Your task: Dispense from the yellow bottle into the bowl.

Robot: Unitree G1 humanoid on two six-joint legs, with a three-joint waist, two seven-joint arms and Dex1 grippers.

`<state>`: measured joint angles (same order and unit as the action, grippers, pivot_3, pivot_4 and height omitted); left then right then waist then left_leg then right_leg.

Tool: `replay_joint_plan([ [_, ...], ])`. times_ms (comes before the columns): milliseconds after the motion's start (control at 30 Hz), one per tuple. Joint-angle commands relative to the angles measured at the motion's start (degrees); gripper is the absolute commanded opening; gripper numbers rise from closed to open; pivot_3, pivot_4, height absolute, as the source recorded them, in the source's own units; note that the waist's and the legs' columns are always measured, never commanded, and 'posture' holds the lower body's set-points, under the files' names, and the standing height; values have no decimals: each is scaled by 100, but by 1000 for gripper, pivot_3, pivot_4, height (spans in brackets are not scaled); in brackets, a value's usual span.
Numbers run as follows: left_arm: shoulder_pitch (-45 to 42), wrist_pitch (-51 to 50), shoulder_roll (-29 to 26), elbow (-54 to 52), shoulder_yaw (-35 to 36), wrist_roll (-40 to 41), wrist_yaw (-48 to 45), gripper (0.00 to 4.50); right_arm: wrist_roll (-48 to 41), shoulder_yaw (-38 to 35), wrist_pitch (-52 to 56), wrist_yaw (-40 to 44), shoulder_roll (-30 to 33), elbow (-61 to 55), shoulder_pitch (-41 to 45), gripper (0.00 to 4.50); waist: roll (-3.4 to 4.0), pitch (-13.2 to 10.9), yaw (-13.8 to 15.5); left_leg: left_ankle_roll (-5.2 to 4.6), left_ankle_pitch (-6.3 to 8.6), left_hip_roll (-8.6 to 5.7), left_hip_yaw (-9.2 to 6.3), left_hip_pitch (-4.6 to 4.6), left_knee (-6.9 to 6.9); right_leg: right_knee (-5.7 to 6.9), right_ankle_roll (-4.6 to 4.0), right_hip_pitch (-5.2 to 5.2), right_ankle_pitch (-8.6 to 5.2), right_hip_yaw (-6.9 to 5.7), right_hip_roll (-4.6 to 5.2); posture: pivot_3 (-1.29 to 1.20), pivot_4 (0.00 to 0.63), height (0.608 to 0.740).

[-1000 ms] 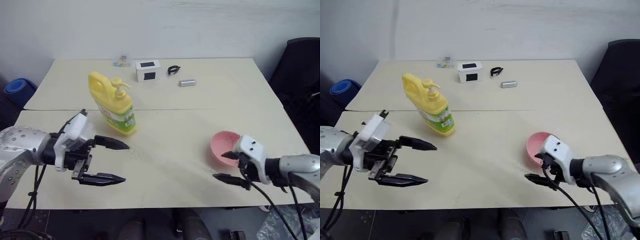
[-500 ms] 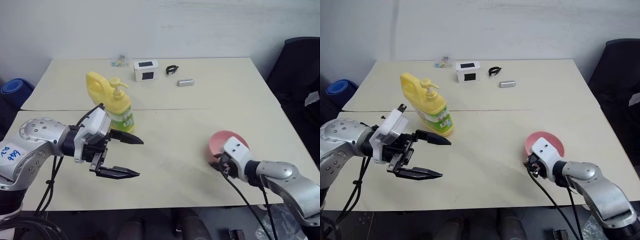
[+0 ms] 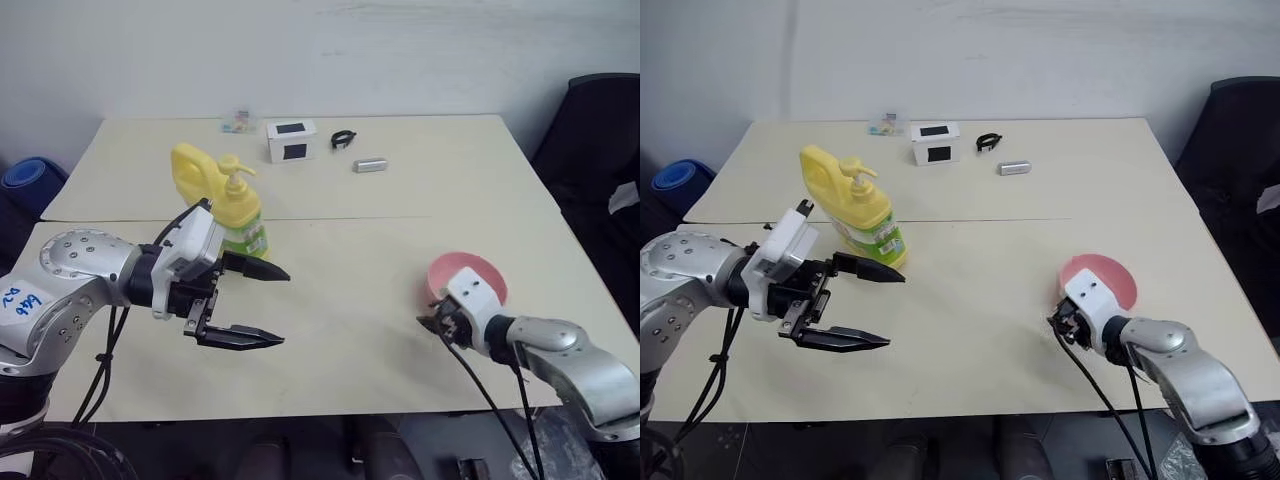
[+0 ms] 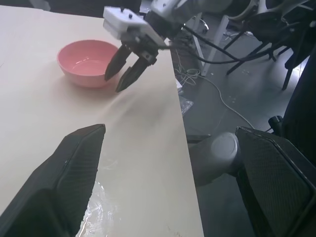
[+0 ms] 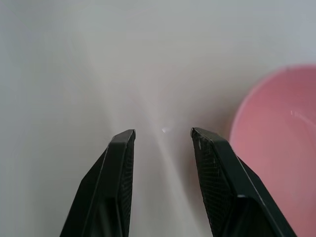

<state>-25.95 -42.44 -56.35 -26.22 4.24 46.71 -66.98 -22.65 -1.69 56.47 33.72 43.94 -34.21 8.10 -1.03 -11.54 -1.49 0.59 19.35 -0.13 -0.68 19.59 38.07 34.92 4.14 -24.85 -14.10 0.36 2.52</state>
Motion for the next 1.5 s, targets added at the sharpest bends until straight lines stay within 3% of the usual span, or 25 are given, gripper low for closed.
replay_joint_plan([
  [33, -72, 54, -43, 5, 116, -26, -12, 4500, -325, -361, 337, 114, 186, -504, 46, 1855, 0, 0, 5, 0, 0, 0, -1, 1, 0, 0, 0, 0, 0, -1, 0, 0, 150, 740],
  [400, -337, 92, 149, 100, -23, -97, 51, 4500, 489, -84, -229, -284, 307, 388, -13, 1855, -3, 1, 0, 0, 0, -4, 1, 5, 2, -4, 0, 0, 0, 0, 1, 0, 150, 740],
  [833, -613, 119, 247, 281, -105, -209, -28, 4500, 1043, 374, -967, -569, -290, 1299, -168, 1855, -4, 1, 2, 0, 0, -5, 2, 3, 3, 0, 1, 0, 0, 2, 2, 0, 150, 740],
  [933, -629, 145, 253, 312, -103, -250, -58, 4500, 1108, 363, -1077, -570, -343, 1363, -161, 1242, -4, 1, -5, 0, 0, -4, 2, 3, 3, 2, 0, -1, 0, 2, 1, 0, 150, 740],
  [1067, -667, 149, 279, 328, -107, -240, -41, 4500, 1207, 340, -1239, -583, -384, 1463, -102, 13, -10, 5, -8, 0, 0, -3, 2, -2, 3, 4, 0, 2, 0, 2, 1, 0, 150, 740],
  [1300, -662, 180, 322, 374, -60, -280, 17, 4500, 1323, 398, -1464, -236, -173, 1347, -1, 13, -17, 8, -8, 0, 0, -4, 3, -5, 3, 3, 0, 7, 0, 3, 1, 0, 150, 740],
  [1500, -769, 162, 196, 679, 429, -278, 316, 4500, 1129, 808, -1560, 1030, 548, 964, 974, 13, -13, 4, -32, 0, 0, -1, 9, -7, 3, 11, 0, -2, 0, 7, -3, 0, 150, 740],
])
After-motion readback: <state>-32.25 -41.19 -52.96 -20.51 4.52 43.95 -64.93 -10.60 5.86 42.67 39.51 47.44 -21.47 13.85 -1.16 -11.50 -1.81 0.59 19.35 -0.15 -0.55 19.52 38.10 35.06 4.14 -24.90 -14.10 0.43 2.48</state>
